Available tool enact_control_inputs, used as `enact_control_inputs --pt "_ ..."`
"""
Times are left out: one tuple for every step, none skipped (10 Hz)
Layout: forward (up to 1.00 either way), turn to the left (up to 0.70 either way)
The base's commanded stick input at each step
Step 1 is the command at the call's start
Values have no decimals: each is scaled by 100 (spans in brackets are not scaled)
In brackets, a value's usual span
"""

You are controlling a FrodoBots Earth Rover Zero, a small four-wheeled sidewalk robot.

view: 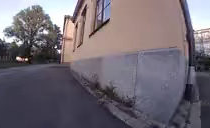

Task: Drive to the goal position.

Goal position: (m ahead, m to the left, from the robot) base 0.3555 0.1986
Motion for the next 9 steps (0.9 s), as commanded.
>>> enact_control_inputs --pt "100 27" --pt "100 27" --pt "100 27" --pt "100 27" --pt "100 27" --pt "100 27" --pt "100 27" --pt "10 3" --pt "0 0"
